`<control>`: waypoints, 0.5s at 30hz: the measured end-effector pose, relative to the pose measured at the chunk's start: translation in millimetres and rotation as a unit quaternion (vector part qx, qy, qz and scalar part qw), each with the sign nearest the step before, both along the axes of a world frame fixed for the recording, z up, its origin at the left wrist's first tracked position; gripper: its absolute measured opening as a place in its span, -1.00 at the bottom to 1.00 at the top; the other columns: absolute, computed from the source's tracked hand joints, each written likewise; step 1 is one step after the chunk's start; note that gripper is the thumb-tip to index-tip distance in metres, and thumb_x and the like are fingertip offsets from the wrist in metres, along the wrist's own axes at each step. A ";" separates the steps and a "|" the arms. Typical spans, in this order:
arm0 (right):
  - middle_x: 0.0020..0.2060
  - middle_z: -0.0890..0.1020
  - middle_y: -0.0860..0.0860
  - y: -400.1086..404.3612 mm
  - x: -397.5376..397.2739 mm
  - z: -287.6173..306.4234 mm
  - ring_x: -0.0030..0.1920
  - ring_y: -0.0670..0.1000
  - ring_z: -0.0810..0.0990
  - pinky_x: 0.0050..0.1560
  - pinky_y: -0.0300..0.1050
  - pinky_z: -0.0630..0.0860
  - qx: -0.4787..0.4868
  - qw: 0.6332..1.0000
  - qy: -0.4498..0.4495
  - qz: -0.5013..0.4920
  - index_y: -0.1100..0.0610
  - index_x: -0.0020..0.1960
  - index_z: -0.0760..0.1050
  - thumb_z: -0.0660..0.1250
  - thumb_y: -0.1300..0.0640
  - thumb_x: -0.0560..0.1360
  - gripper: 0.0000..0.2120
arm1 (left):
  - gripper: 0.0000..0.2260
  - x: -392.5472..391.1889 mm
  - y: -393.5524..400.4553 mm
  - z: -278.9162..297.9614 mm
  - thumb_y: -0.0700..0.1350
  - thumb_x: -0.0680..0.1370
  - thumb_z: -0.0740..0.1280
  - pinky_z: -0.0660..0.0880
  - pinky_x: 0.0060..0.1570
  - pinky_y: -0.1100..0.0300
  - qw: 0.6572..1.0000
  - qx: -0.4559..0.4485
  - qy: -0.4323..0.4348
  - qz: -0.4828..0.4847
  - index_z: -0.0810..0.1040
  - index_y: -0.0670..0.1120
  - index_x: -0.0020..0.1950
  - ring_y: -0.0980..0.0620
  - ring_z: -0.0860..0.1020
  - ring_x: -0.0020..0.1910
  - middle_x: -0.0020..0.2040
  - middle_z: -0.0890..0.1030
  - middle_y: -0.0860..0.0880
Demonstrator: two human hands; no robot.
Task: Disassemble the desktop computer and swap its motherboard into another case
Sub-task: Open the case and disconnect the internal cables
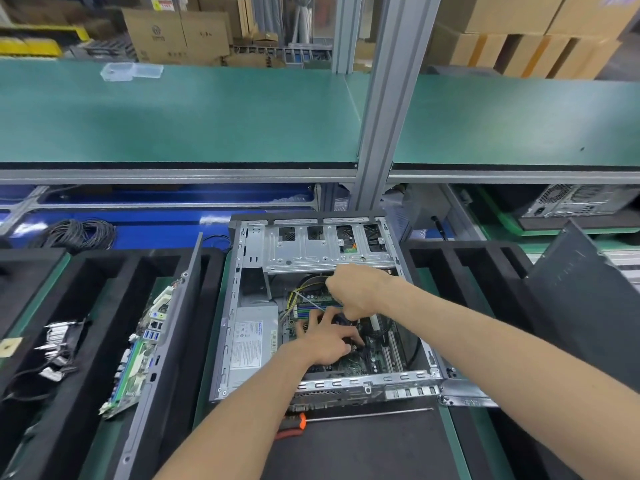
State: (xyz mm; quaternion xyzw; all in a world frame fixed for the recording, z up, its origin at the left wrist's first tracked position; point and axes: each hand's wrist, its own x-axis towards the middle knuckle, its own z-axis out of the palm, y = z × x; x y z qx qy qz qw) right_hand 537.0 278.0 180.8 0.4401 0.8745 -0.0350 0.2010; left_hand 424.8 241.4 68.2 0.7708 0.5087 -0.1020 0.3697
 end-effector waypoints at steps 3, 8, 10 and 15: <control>-0.53 0.47 0.05 6.6 2.0 6.6 -0.47 0.05 0.49 -0.37 -0.10 0.56 -0.076 0.982 0.018 -0.172 0.15 -0.34 0.35 0.29 0.20 0.49 -0.75 | -0.71 0.1 -0.3 0.0 0.01 0.61 0.21 -0.11 0.36 -0.27 1.000 0.004 -0.003 -0.004 0.45 0.45 0.13 -0.12 -0.05 0.48 0.51 0.09 0.12; -0.35 0.53 0.06 0.9 15.8 9.1 -0.41 0.01 0.49 -0.33 -0.09 0.46 -0.124 0.979 -0.011 -0.164 0.20 -0.18 0.40 0.33 0.19 0.48 -0.87 | -0.67 -1.9 1.8 -1.9 0.04 0.51 0.36 -0.02 0.36 -0.26 1.000 0.015 -0.005 0.011 0.32 0.30 0.17 -0.13 0.02 0.47 0.46 0.14 0.08; -0.13 0.54 0.08 -13.6 7.3 2.2 -0.18 0.10 0.57 -0.26 -0.01 0.40 -0.020 0.998 -0.062 -0.006 0.16 -0.01 0.50 0.41 0.16 0.45 -0.84 | -0.32 -1.5 1.6 -1.7 0.11 0.43 0.48 0.01 0.40 -0.29 0.999 0.017 0.032 -0.001 0.17 0.13 0.41 -0.18 0.00 0.49 0.51 0.09 0.04; -0.20 0.50 0.09 -11.5 1.9 1.7 -0.27 0.10 0.52 -0.36 -0.09 0.34 0.013 0.999 -0.027 0.022 0.17 -0.03 0.53 0.41 0.15 0.45 -0.86 | 0.01 0.8 -0.1 -4.4 0.11 0.39 0.54 0.02 0.44 -0.31 0.998 0.036 0.046 0.006 -0.10 -0.06 0.56 -0.20 -0.01 0.52 0.55 0.03 -0.02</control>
